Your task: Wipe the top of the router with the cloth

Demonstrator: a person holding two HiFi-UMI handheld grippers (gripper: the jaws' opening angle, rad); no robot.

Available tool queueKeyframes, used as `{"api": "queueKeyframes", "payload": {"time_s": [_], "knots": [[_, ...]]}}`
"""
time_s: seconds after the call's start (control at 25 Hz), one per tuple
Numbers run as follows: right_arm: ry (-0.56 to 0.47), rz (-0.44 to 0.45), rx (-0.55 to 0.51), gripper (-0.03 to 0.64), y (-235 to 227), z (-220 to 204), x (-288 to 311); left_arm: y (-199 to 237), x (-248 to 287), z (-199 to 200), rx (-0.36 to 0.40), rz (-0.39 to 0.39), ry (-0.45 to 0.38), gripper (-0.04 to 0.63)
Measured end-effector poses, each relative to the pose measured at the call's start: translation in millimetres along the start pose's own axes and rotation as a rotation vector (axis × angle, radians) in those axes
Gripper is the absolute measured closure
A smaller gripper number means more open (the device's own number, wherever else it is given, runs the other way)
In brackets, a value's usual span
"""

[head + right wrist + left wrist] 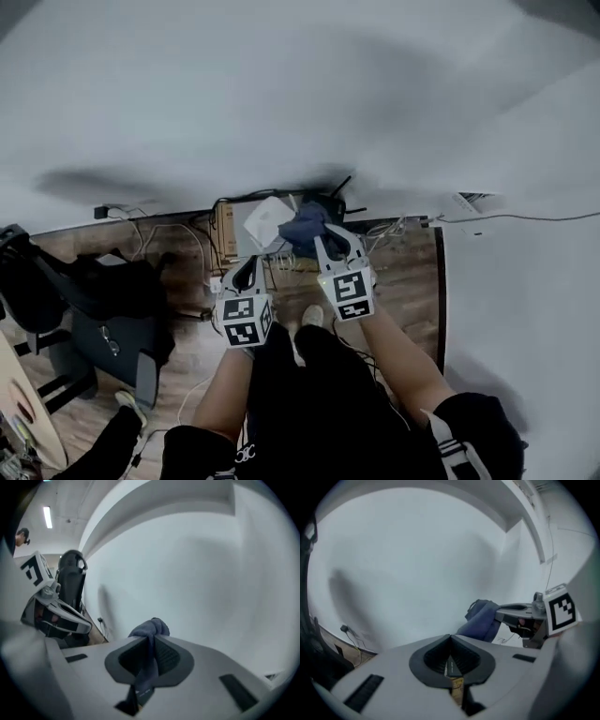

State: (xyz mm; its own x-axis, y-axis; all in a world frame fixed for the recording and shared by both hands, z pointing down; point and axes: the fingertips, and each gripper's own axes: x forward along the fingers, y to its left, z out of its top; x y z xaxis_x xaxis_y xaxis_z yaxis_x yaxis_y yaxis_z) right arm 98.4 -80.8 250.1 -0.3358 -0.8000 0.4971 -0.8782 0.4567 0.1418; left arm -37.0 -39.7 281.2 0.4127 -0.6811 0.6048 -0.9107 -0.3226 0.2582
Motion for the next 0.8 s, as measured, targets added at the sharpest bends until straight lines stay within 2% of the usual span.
{"api": "queueKeyframes", "payload": {"time_s": [0.12, 0.28, 0.56, 0.8], "knots": [[-0.104, -0.043, 0.129, 0.597, -17.4, 33.9, -54.4, -21.8, -38.4, 42.1, 0.006, 0.008, -0.056, 0.592], [-0.239, -0.044, 0.262, 0.597, -38.4, 73.8, -118.5, -61.4, -78.3, 94.4, 0.022, -0.006, -0.150, 0.592], [-0.418, -0.181, 0.316, 0.597, -79.5, 121.2, -210.7, -128.5, -134.0, 159.0, 0.183, -0.037, -0.294, 0.592], [-0.466, -0.230, 0.332, 0.597, -113.5, 129.3, -244.4, -178.6, -141.7, 175.9, 0.258, -0.075, -0.356, 0.592]]}}
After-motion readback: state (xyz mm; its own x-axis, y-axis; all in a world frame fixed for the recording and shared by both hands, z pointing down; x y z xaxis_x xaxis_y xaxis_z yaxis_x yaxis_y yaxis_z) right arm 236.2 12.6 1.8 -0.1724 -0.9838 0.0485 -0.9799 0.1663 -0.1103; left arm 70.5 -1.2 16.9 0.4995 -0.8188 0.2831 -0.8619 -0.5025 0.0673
